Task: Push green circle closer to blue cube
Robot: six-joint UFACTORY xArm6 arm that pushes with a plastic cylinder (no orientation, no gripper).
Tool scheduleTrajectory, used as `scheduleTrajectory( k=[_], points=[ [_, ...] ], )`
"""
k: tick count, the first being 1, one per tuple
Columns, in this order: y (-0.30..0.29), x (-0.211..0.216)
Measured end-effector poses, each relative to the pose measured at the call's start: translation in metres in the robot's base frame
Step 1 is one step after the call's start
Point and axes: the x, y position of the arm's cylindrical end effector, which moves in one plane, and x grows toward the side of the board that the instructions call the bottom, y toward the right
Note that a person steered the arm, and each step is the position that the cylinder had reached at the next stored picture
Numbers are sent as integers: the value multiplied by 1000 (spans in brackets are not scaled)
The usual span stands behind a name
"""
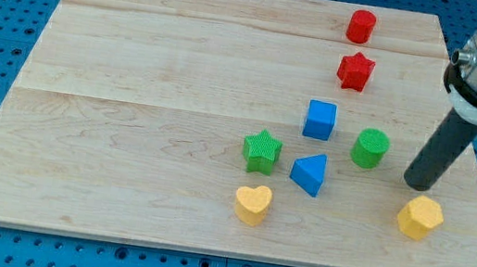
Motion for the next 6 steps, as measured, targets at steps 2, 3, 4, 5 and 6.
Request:
scheduleTrajectory(
  k=[2, 3, 4, 5, 6],
  points=[
    [-8, -29],
    [-7, -17],
    [-7, 2],
    [-15, 10],
    [-28, 3]
  ],
)
